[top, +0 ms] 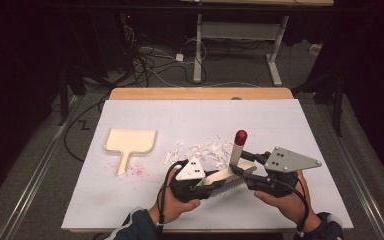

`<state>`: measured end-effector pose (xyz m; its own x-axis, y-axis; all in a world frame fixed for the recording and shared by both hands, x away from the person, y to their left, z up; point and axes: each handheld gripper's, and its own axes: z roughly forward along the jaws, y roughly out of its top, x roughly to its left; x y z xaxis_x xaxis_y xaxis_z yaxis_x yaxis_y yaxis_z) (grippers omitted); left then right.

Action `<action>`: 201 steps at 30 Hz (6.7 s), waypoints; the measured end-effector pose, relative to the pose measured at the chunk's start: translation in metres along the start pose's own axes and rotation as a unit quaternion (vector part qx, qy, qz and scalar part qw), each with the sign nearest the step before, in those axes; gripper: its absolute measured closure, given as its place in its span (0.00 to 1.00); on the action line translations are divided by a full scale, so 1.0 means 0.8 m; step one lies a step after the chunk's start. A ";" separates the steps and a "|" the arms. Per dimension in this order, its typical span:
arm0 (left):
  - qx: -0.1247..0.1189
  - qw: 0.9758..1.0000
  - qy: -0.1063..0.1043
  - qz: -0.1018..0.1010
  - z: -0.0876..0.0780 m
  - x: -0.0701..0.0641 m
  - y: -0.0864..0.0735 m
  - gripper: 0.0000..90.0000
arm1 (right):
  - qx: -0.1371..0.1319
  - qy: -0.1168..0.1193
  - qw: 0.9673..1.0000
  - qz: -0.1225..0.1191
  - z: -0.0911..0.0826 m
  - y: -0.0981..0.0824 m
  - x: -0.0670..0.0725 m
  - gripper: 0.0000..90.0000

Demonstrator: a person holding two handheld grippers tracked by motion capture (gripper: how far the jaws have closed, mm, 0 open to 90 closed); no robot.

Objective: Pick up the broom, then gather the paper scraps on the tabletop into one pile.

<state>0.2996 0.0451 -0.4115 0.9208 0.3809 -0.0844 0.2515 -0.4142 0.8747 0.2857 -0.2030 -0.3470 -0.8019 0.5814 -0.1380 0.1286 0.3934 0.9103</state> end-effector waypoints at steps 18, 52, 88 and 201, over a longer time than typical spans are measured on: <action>0.029 0.991 -0.093 0.093 -0.028 -0.020 -0.006 0.72 | 0.116 0.230 0.964 -0.069 0.042 -0.056 -0.002 0.47; 0.058 0.970 0.229 0.052 -0.131 0.036 -0.118 0.20 | 0.094 0.021 0.995 0.021 -0.003 -0.046 -0.077 0.75; 0.102 0.959 0.265 0.026 -0.143 0.029 -0.159 0.18 | 0.169 -0.162 0.972 0.009 0.075 -0.069 -0.162 0.75; 0.114 0.966 0.233 0.001 -0.141 0.036 -0.161 0.19 | 0.128 0.163 0.961 -0.182 0.293 -0.007 -0.026 0.75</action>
<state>0.2599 0.2029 -0.4725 0.7007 0.6883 0.1877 0.3576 -0.5665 0.7424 0.4385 -0.0506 -0.4404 -0.9558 0.1345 -0.2616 -0.0894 0.7144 0.6940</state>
